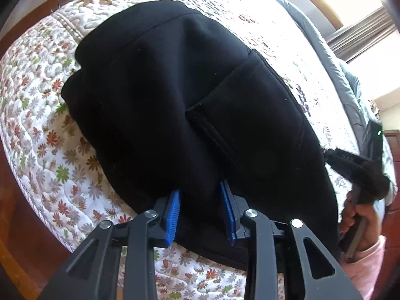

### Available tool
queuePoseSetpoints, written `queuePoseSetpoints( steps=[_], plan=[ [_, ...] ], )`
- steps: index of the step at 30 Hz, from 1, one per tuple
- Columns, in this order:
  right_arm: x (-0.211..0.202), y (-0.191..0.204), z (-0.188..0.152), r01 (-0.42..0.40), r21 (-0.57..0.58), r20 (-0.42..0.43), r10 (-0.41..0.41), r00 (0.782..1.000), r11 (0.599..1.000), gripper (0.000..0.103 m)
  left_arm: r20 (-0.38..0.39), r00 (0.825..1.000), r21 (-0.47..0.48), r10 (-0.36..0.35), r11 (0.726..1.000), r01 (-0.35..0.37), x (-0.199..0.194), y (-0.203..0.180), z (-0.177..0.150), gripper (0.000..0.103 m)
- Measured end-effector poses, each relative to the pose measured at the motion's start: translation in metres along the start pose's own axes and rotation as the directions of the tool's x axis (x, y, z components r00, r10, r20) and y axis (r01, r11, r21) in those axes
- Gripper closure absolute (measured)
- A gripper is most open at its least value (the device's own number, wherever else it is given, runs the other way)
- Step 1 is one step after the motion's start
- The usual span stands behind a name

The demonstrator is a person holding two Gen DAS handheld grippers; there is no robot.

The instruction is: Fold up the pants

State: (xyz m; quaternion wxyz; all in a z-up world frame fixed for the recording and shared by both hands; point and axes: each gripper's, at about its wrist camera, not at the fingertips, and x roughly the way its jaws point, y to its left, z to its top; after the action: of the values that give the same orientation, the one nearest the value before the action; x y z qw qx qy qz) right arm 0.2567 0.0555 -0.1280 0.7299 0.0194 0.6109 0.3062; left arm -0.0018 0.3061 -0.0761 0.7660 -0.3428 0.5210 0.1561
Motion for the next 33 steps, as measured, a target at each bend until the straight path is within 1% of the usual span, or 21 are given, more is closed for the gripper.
queuePoseSetpoints(
  steps=[1, 2, 4, 6, 7, 9, 11, 13, 14, 15, 16, 18, 19, 20, 22, 23, 27, 29, 30, 31, 33],
  plan=[
    [-0.005, -0.002, -0.004, -0.02, 0.004, 0.009, 0.02, 1.0, 1.0, 0.097, -0.005, 1.0, -0.007, -0.012, 1.0, 0.012, -0.001, 0.001, 0.002, 0.073],
    [-0.012, -0.002, -0.008, -0.011, 0.001, 0.025, 0.011, 1.0, 1.0, 0.097, -0.01, 1.0, -0.012, -0.021, 1.0, 0.021, -0.002, 0.004, 0.003, 0.073],
    [-0.03, -0.003, -0.021, -0.002, -0.011, 0.058, 0.003, 0.998, 1.0, 0.09, -0.027, 0.999, -0.018, -0.034, 0.999, 0.034, -0.003, 0.01, 0.004, 0.067],
    [-0.049, -0.004, -0.032, -0.014, -0.006, 0.085, 0.015, 0.996, 1.0, 0.088, -0.043, 0.998, -0.009, -0.053, 0.999, 0.052, -0.002, 0.011, 0.007, 0.053],
    [-0.057, -0.005, -0.039, -0.023, -0.008, 0.095, 0.024, 0.995, 1.0, 0.086, -0.047, 0.997, -0.004, -0.059, 0.998, 0.059, 0.0, 0.01, 0.007, 0.048],
    [-0.075, -0.004, -0.056, -0.036, -0.014, 0.121, 0.037, 0.992, 0.999, 0.083, -0.056, 0.996, -0.005, -0.07, 0.998, 0.07, 0.002, 0.007, 0.005, 0.031],
    [-0.082, -0.001, -0.068, -0.045, -0.02, 0.129, 0.048, 0.991, 0.999, 0.081, -0.055, 0.995, -0.008, -0.085, 0.996, 0.084, 0.004, 0.005, 0.005, 0.026],
    [-0.091, -0.002, -0.086, -0.057, -0.023, 0.135, 0.06, 0.989, 0.998, 0.076, -0.051, 0.995, -0.026, -0.086, 0.996, 0.085, 0.006, 0.005, 0.006, 0.026],
    [-0.095, -0.004, -0.095, -0.06, -0.021, 0.132, 0.062, 0.989, 0.998, 0.076, -0.045, 0.995, -0.044, -0.084, 0.996, 0.082, 0.005, 0.008, 0.005, 0.03],
    [-0.098, -0.005, -0.104, -0.062, -0.02, 0.127, 0.064, 0.99, 0.998, 0.076, -0.036, 0.997, -0.057, -0.074, 0.996, 0.072, 0.002, 0.01, 0.005, 0.041],
    [-0.1, -0.006, -0.113, -0.065, -0.021, 0.12, 0.067, 0.99, 0.998, 0.076, -0.03, 0.998, -0.065, -0.061, 0.996, 0.059, 0.0, 0.013, 0.004, 0.049],
    [-0.102, -0.006, -0.126, -0.064, -0.021, 0.113, 0.066, 0.991, 0.998, 0.072, -0.013, 0.998, -0.101, -0.06, 0.993, 0.058, -0.005, 0.021, 0.004, 0.078],
    [-0.103, -0.007, -0.133, -0.065, -0.021, 0.11, 0.067, 0.992, 0.998, 0.067, -0.004, 0.996, -0.125, -0.086, 0.988, 0.085, -0.008, 0.028, 0.004, 0.082],
    [-0.102, -0.008, -0.138, -0.069, -0.019, 0.103, 0.071, 0.992, 0.997, 0.066, 0.0, 0.993, -0.149, -0.114, 0.982, 0.113, -0.012, 0.033, 0.004, 0.086],
    [-0.1, -0.012, -0.15, -0.07, -0.006, 0.083, 0.07, 0.994, 0.998, 0.065, 0.034, 0.993, -0.176, -0.114, 0.977, 0.118, -0.021, 0.038, -0.001, 0.087],
    [-0.097, -0.015, -0.154, -0.069, 0.005, 0.074, 0.068, 0.995, 0.998, 0.065, 0.061, 0.992, -0.173, -0.113, 0.977, 0.122, -0.03, 0.037, -0.006, 0.088],
    [-0.095, -0.021, -0.171, -0.115, 0.05, 0.047, 0.113, 0.992, 0.992, 0.065, 0.13, 0.987, -0.15, -0.098, 0.982, 0.117, -0.062, 0.037, -0.033, 0.088],
    [-0.097, -0.018, -0.177, -0.12, 0.037, 0.042, 0.119, 0.992, 0.992, 0.064, 0.135, 0.988, -0.142, -0.077, 0.985, 0.097, -0.07, 0.041, -0.047, 0.088],
    [-0.098, -0.016, -0.18, -0.118, 0.027, 0.038, 0.117, 0.992, 0.993, 0.062, 0.131, 0.989, -0.143, -0.068, 0.986, 0.086, -0.071, 0.044, -0.05, 0.088],
    [-0.097, -0.015, -0.183, -0.116, 0.024, 0.034, 0.115, 0.993, 0.993, 0.059, 0.115, 0.992, -0.138, -0.056, 0.988, 0.072, -0.066, 0.05, -0.053, 0.088],
    [-0.087, -0.017, -0.185, -0.105, 0.033, 0.009, 0.104, 0.994, 0.994, 0.057, 0.091, 0.995, -0.113, -0.036, 0.993, 0.047, -0.047, 0.055, -0.051, 0.088]
  ],
)
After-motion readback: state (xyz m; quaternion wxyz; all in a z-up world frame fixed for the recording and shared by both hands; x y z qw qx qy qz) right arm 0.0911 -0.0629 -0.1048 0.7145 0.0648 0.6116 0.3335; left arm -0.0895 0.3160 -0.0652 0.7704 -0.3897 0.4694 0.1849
